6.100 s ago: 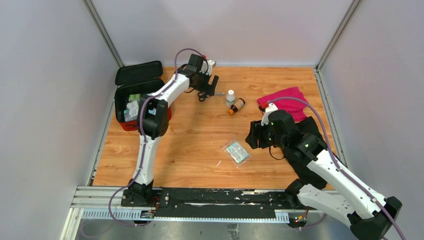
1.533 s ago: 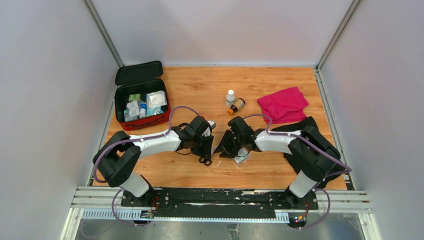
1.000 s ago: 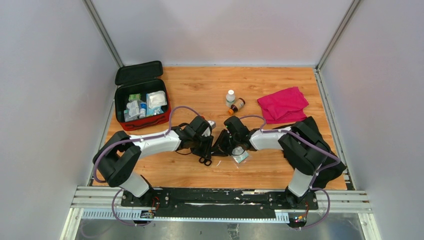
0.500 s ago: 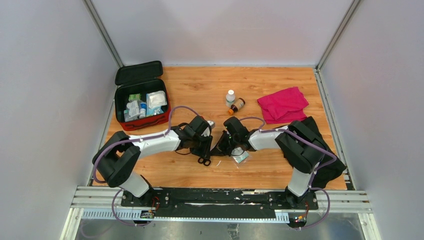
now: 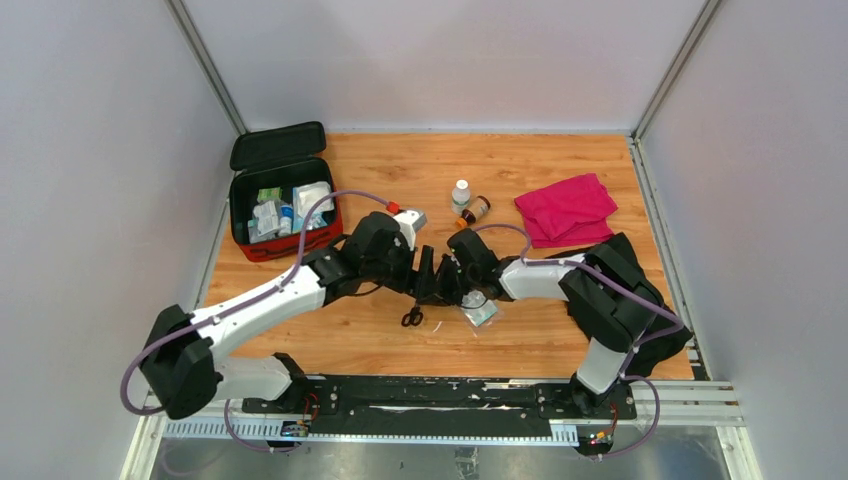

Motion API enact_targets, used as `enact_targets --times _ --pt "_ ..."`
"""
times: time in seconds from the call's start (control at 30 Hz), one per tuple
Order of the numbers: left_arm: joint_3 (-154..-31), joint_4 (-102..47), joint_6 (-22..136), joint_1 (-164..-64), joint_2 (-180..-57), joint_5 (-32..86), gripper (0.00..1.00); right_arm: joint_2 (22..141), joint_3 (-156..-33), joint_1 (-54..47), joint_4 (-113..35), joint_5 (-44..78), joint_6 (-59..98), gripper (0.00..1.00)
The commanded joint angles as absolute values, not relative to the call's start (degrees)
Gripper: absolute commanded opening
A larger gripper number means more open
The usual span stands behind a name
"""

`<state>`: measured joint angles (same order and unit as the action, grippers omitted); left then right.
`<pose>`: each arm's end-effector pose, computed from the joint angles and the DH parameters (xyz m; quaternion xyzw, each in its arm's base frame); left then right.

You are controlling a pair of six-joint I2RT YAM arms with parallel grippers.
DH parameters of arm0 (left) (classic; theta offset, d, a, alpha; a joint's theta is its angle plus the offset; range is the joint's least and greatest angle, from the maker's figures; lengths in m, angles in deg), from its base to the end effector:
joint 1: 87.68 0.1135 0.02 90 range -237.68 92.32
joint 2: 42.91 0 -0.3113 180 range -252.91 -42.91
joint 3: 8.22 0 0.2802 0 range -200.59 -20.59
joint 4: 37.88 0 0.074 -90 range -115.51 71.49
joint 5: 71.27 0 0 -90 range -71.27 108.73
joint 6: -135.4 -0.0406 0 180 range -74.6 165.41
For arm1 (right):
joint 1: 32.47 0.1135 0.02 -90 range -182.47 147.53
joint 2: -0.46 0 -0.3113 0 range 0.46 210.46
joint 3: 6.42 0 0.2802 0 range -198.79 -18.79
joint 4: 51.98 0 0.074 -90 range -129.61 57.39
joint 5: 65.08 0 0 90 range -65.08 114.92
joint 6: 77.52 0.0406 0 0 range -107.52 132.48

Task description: Organize the medicine kit

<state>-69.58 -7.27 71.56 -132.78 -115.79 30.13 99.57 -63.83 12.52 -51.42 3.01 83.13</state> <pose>0.1971 -0.2092 0.2787 0.1894 0.8905 -0.3090 0.2752 0.2447 0.2660 0.1594 0.1244 0.8925 0.4288 0.0645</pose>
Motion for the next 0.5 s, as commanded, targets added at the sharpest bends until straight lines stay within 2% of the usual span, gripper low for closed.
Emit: enact_targets --times 0.0,0.3,0.47 --pt "-69.09 -7.06 71.15 -133.12 -111.14 26.94 0.77 96.84 -65.47 13.32 -48.72 5.35 75.65 0.00" --pt "-64.90 -9.78 72.99 -133.12 -101.18 25.29 0.79 84.64 -63.12 12.53 -56.95 3.28 60.73 0.00" --pt "-65.46 -10.46 71.85 -133.12 -96.08 25.13 0.79 77.00 -63.31 10.52 -56.31 -0.19 53.50 0.00"
